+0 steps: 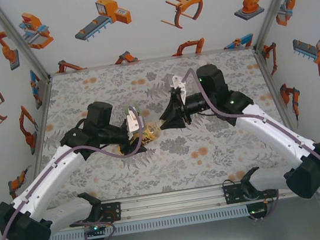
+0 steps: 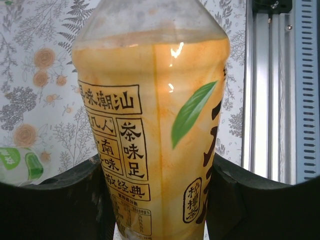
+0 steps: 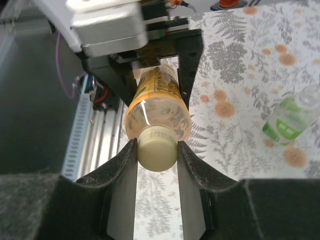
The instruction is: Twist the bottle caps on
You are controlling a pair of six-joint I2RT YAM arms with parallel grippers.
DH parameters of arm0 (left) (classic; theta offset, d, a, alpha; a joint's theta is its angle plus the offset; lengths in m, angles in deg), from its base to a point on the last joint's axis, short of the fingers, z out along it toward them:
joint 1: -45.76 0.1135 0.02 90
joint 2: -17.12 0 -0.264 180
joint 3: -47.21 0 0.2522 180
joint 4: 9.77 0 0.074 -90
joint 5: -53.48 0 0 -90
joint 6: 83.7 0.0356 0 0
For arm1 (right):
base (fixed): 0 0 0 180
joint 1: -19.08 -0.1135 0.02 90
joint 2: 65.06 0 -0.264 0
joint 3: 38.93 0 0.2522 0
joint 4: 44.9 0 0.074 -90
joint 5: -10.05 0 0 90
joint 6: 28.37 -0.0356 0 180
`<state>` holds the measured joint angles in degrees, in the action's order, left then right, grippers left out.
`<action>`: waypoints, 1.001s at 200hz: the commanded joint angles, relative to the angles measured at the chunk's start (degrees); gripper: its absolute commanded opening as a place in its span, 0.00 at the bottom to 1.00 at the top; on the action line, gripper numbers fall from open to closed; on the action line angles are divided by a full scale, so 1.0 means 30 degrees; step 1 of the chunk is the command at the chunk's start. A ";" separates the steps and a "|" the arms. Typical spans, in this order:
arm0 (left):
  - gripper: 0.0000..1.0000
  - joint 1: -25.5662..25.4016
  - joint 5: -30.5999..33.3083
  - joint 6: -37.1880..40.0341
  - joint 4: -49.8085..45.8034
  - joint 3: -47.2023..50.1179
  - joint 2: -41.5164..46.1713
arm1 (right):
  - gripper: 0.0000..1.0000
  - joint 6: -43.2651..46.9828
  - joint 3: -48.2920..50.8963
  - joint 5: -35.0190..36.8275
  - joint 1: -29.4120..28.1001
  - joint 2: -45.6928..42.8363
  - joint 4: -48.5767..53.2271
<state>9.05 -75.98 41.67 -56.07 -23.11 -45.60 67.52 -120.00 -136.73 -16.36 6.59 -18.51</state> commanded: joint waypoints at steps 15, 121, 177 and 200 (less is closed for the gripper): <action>0.00 0.0041 0.1979 -0.0166 0.1139 0.0180 0.1092 | 0.00 -1.1966 0.1369 0.4155 0.0007 -0.0305 -0.3120; 0.00 0.0056 0.4818 -0.0946 0.2172 0.0552 0.1479 | 0.00 -2.4135 0.2103 0.5576 0.0007 0.0260 -0.0674; 0.00 0.0074 0.2450 -0.0372 0.1859 0.0572 0.1599 | 0.24 -2.0313 0.0269 0.4459 0.0204 0.0645 0.0399; 0.00 0.0078 0.1172 -0.0129 0.1705 0.0577 0.1574 | 0.42 -1.7311 -0.0398 0.4139 0.0664 0.0481 0.1121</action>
<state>8.83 -66.25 40.18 -52.70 -21.14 -42.38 5.21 -118.17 -121.56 -15.82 8.34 -19.35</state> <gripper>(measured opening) 0.546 0.370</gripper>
